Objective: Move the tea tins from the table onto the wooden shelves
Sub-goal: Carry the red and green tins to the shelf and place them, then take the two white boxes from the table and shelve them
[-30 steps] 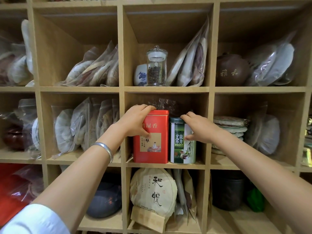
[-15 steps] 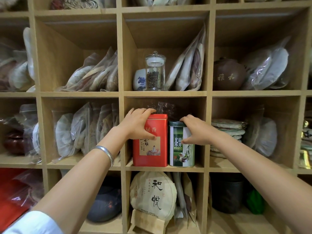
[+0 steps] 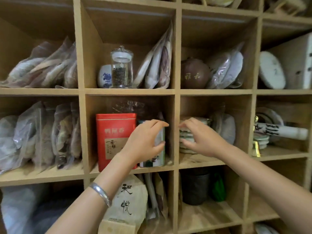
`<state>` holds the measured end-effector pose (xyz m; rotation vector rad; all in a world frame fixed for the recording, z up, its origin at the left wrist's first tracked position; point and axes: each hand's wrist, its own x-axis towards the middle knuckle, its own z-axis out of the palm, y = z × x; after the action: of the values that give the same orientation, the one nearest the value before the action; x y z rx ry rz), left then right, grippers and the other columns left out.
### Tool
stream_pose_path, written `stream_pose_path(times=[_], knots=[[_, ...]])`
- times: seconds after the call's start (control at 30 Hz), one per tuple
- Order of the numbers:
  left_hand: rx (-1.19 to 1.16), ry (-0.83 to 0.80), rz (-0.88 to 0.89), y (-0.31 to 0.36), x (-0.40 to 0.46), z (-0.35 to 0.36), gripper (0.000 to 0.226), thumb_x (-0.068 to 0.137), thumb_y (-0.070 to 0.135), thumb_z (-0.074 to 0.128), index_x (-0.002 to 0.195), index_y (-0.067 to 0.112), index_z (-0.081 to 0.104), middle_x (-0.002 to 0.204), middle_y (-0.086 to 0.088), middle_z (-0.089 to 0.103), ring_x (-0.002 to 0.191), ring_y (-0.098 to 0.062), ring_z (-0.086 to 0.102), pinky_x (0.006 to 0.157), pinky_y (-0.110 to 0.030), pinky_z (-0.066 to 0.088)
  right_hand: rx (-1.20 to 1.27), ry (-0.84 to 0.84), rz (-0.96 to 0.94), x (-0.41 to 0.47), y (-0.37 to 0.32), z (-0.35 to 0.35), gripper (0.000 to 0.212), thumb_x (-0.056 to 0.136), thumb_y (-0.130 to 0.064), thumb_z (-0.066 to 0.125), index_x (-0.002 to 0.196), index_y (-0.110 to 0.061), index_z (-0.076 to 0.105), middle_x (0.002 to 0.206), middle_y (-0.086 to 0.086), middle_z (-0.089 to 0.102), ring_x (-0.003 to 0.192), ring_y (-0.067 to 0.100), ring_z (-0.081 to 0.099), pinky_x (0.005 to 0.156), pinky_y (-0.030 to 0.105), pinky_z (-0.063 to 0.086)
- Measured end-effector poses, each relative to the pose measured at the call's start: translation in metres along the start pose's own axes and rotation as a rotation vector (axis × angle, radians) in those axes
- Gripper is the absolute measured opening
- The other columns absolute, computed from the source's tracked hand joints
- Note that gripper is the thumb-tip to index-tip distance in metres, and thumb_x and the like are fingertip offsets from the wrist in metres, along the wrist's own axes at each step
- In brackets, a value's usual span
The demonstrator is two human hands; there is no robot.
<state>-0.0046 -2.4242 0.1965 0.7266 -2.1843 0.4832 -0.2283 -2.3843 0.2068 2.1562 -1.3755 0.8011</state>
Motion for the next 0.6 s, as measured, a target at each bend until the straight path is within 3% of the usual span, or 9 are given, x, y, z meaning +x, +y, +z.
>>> stream_pose_path(times=[0.1, 0.3, 0.47, 0.6], knots=[[-0.054, -0.029, 0.027, 0.037, 0.018, 0.031, 0.053, 0.084, 0.034, 0.060, 0.135, 0.022, 0.048, 0.131, 0.002, 0.056, 0.119, -0.016, 0.049, 0.096, -0.030, 0.041, -0.090, -0.067, 0.103, -0.042, 0.034, -0.025, 0.047, 0.088, -0.038, 0.058, 0.130, -0.020, 0.048, 0.125, 0.001, 0.053, 0.116, 0.016, 0.051, 0.089, 0.028, 0.046], [-0.144, -0.121, 0.162, 0.151, 0.081, 0.092, 0.051, 0.081, 0.045, 0.058, 0.127, 0.024, 0.052, 0.117, 0.001, 0.061, 0.109, -0.021, 0.056, 0.086, -0.031, 0.047, -0.271, -0.178, 0.313, -0.145, 0.118, -0.115, 0.047, 0.086, -0.041, 0.057, 0.127, -0.020, 0.048, 0.119, 0.003, 0.053, 0.110, 0.020, 0.054, 0.087, 0.032, 0.048], [-0.228, -0.227, 0.284, 0.292, 0.135, 0.143, 0.053, 0.079, 0.051, 0.057, 0.128, 0.033, 0.048, 0.128, 0.006, 0.057, 0.117, -0.016, 0.054, 0.093, -0.034, 0.048, -0.419, -0.273, 0.470, -0.258, 0.183, -0.215, 0.051, 0.086, -0.041, 0.058, 0.130, -0.021, 0.045, 0.124, 0.007, 0.054, 0.114, 0.025, 0.053, 0.093, 0.040, 0.048], [-0.345, -0.322, 0.380, 0.435, 0.178, 0.180, 0.052, 0.079, 0.051, 0.058, 0.128, 0.035, 0.048, 0.128, 0.006, 0.058, 0.116, -0.017, 0.055, 0.090, -0.034, 0.049, -0.464, -0.307, 0.614, -0.368, 0.234, -0.306, 0.051, 0.085, -0.042, 0.058, 0.130, -0.019, 0.047, 0.128, 0.006, 0.055, 0.118, 0.025, 0.052, 0.097, 0.037, 0.045]])
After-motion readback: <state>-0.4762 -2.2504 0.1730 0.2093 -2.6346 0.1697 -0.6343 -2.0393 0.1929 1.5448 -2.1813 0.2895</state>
